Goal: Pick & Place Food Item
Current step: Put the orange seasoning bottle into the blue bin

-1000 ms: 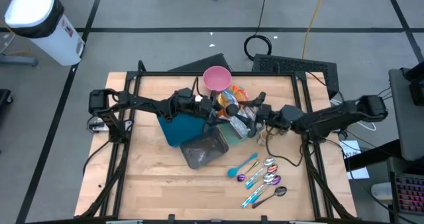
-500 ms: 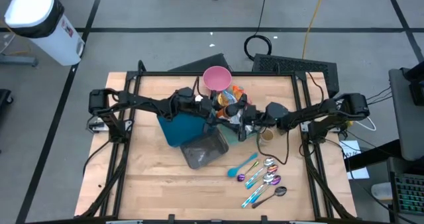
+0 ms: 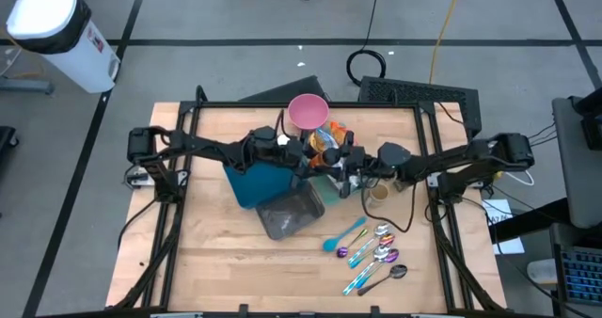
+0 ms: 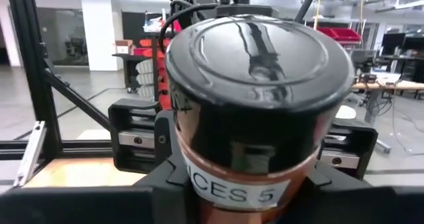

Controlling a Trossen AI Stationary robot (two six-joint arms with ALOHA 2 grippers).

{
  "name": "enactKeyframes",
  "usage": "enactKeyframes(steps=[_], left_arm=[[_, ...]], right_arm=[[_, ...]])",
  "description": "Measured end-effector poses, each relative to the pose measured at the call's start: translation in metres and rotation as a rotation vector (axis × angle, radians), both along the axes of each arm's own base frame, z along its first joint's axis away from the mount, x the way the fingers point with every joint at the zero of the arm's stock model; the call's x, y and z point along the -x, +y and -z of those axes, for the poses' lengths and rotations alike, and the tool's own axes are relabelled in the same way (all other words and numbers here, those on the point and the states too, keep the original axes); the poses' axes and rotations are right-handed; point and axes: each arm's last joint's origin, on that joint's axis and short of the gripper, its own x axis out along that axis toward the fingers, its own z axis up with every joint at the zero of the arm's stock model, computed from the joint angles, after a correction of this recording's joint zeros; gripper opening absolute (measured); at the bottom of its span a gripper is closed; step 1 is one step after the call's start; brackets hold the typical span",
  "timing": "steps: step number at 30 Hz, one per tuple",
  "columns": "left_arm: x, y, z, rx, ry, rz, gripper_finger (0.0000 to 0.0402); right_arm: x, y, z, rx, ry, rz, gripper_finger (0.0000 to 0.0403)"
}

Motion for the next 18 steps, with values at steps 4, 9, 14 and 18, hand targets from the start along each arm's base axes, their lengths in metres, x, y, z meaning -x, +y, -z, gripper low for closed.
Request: enactKeyframes(steps=[4,9,14,18], left_arm=[[-0.007,-0.008,0.002,0.066,0.171,-0.073,0.0206],[-0.017,-0.017,-0.002,0.03,0.522,-0.117,0.0346],[-0.022,-0.029,-0.04,-0.058,0.574,-0.156,0.0377],[-0.026,-0.035,-0.055,-0.121,0.576,-0.17,0.0341]], right_arm=[[0.013,0.0,-0.01,0.009,0.043,-0.001,0.012],[0.03,0.001,-0.014,0.01,0.147,-0.003,0.012],[0.039,0.006,-0.005,-0.063,0.29,-0.017,0.012],[0.038,0.017,0.005,-0.077,0.378,-0.063,0.012]])
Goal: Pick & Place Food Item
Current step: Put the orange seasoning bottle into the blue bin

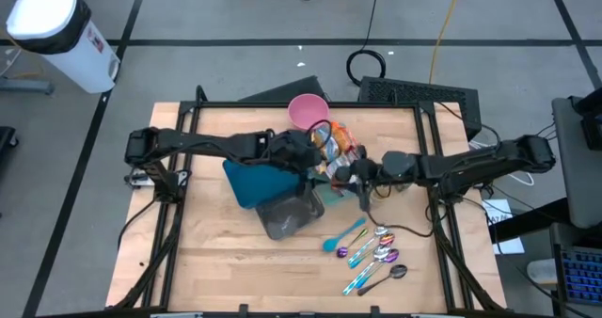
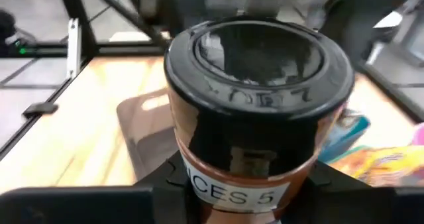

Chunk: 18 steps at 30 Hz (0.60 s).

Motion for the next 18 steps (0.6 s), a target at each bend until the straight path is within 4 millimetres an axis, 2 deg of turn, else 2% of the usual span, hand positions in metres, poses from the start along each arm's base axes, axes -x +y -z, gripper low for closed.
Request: enactKeyframes(steps=[4,11,18], left_arm=[[-0.003,-0.004,-0.023,-0.002,-0.067,0.02,0.0316],[-0.003,-0.006,-0.023,0.042,-0.062,0.071,0.0304],[-0.002,-0.007,-0.02,0.073,-0.034,0.068,0.032]], right_arm=[[-0.009,0.007,0.01,0.018,0.057,-0.028,0.012],[-0.027,0.005,0.018,0.06,0.126,-0.031,0.012],[-0.041,0.003,0.023,0.084,0.127,-0.026,0.012]])
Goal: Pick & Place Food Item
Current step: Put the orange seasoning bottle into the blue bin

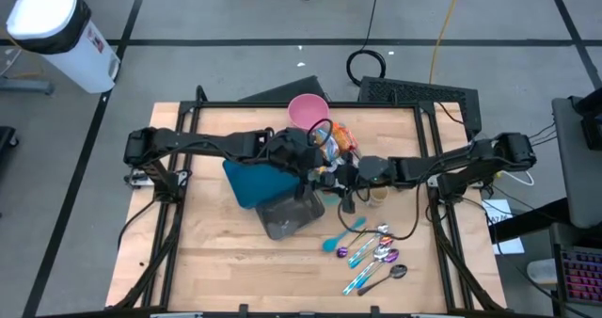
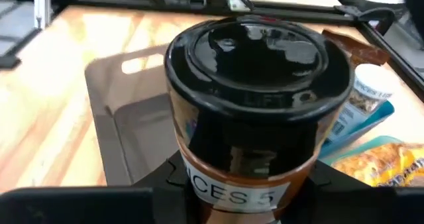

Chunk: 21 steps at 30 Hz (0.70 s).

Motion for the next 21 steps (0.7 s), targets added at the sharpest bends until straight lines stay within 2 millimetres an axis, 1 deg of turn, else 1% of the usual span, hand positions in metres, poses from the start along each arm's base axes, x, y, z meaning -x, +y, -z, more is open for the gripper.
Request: enactKeyframes(steps=[3,6,13,15,19,21], left_arm=[[0.0018,0.0011,0.0029,-0.011,0.036,-0.014,0.0319],[0.0032,0.0011,0.0047,-0.014,0.062,-0.017,0.0312],[0.0036,0.0008,0.005,-0.03,0.064,0.003,0.0299],[0.0037,-0.001,0.0051,-0.019,0.065,0.027,0.0301],[0.0047,-0.0049,0.007,-0.045,0.067,0.134,0.0308],[0.0044,-0.0055,0.0074,-0.052,0.066,0.143,0.0311]], right_arm=[[-0.0038,0.0004,-0.0028,0.002,-0.011,-0.001,0.012],[-0.0033,0.0003,-0.0017,0.004,-0.005,0.0,0.012],[-0.0035,-0.0011,-0.0018,0.003,-0.008,0.008,0.012],[-0.0037,-0.001,-0.0023,0.002,-0.012,0.006,0.012],[-0.0037,-0.001,-0.0036,0.0,-0.022,0.004,0.012],[-0.0037,-0.001,-0.0036,0.0,-0.022,0.006,0.012]])
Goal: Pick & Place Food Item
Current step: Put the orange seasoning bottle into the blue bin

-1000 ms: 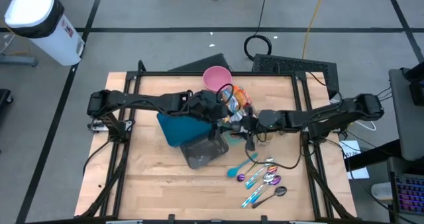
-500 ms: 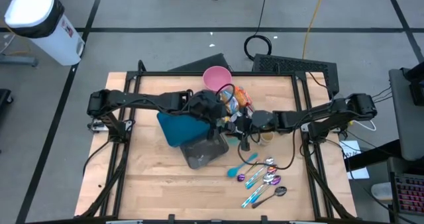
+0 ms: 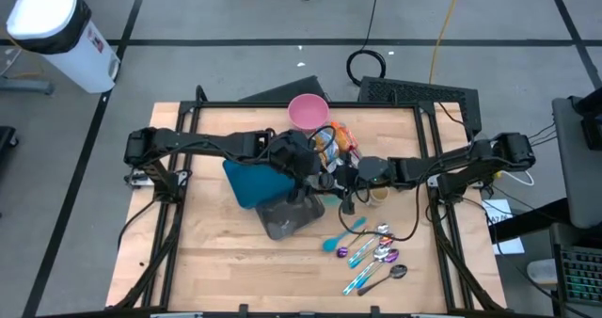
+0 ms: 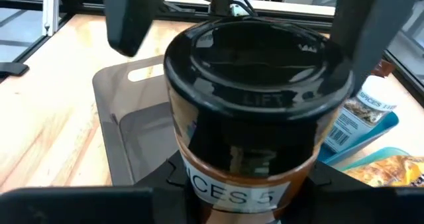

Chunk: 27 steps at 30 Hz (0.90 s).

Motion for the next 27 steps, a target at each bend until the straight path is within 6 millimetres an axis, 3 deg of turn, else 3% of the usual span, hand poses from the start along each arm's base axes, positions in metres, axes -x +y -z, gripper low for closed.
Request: enactKeyframes(steps=[15,27], left_arm=[[-0.018,0.004,0.022,-0.031,0.008,-0.11,0.0301],[-0.012,0.006,0.01,-0.057,-0.024,-0.097,0.0285]], right_arm=[[0.0,0.0,0.0,-0.008,0.001,0.007,0.012],[0.001,0.0,0.002,-0.016,0.017,0.008,0.012]])
